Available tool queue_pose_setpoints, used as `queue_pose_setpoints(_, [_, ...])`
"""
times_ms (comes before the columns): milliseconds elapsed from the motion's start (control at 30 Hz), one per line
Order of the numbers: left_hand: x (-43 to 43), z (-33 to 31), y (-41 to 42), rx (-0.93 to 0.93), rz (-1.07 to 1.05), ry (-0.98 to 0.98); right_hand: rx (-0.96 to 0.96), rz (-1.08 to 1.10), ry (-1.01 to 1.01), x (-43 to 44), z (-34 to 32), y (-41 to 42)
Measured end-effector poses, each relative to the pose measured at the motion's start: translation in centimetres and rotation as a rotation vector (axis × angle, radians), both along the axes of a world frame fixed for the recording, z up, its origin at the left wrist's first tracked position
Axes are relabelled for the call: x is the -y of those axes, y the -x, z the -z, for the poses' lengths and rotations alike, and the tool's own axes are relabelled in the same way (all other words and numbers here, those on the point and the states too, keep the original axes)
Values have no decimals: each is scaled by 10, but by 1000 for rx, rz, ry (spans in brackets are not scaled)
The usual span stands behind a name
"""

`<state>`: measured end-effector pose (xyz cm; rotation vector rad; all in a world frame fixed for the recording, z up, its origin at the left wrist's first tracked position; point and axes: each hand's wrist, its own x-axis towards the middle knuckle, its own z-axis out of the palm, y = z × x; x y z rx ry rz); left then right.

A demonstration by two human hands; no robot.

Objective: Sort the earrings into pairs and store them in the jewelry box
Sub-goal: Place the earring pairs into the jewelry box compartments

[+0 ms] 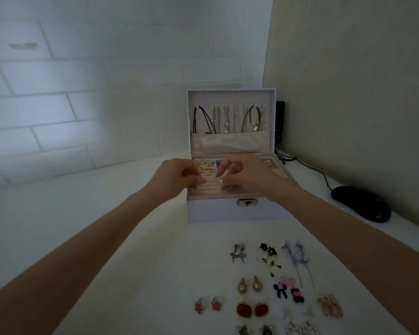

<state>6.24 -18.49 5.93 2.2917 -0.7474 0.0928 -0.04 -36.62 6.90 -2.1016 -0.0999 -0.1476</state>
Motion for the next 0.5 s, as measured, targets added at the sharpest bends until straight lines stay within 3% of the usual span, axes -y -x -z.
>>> queue_pose_setpoints(167, [7,-7,-20,35,4,-114,2,28,-24,5,2,-26])
queue_pose_setpoints(367, [17,-21,-33,168,66,-468,-48,7,51,1,6,-48])
queue_pose_setpoints(500, [25,-23,-38,195,119,-560,-90,-68,56,2,0,-53])
